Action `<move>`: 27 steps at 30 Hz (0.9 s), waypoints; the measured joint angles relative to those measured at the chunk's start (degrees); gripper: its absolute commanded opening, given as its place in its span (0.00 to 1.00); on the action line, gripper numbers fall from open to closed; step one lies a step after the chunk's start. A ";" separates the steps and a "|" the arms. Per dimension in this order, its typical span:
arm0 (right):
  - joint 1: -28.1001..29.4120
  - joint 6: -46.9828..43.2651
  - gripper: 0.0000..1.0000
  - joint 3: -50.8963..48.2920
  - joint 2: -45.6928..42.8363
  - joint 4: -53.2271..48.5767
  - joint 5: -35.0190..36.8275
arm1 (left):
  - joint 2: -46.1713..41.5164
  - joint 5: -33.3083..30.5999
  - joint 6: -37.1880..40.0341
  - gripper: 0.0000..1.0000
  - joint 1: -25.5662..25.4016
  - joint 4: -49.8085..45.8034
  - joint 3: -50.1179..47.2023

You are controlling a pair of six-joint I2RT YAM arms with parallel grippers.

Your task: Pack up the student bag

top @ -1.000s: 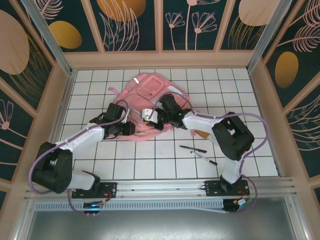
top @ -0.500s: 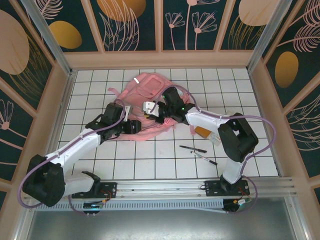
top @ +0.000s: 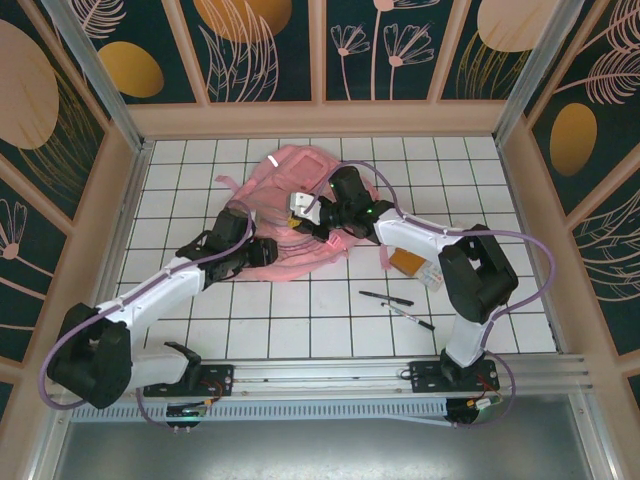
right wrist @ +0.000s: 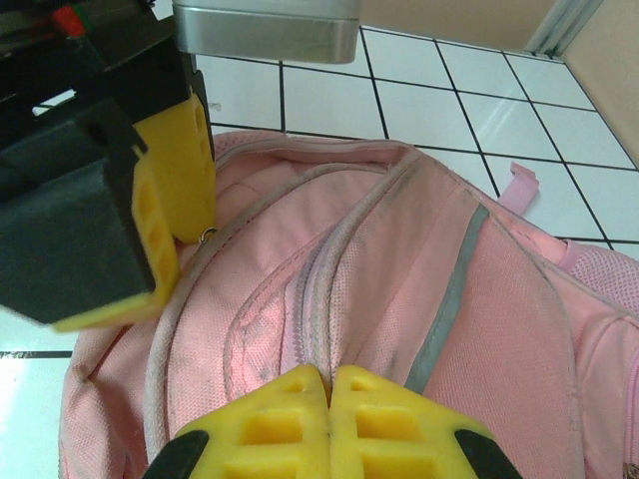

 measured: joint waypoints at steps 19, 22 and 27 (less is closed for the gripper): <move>-0.55 -10.08 0.00 0.00 -0.98 -5.42 -0.76 | -5.70 -1.33 14.14 0.00 0.00 -4.94 2.05; -0.94 -11.87 0.00 0.00 -1.99 -6.45 -1.22 | -7.65 -1.05 17.68 0.00 0.00 -4.90 0.81; -2.25 -14.21 0.00 0.00 -3.02 -8.26 -2.38 | -8.11 1.22 24.00 0.00 0.28 -3.98 -0.72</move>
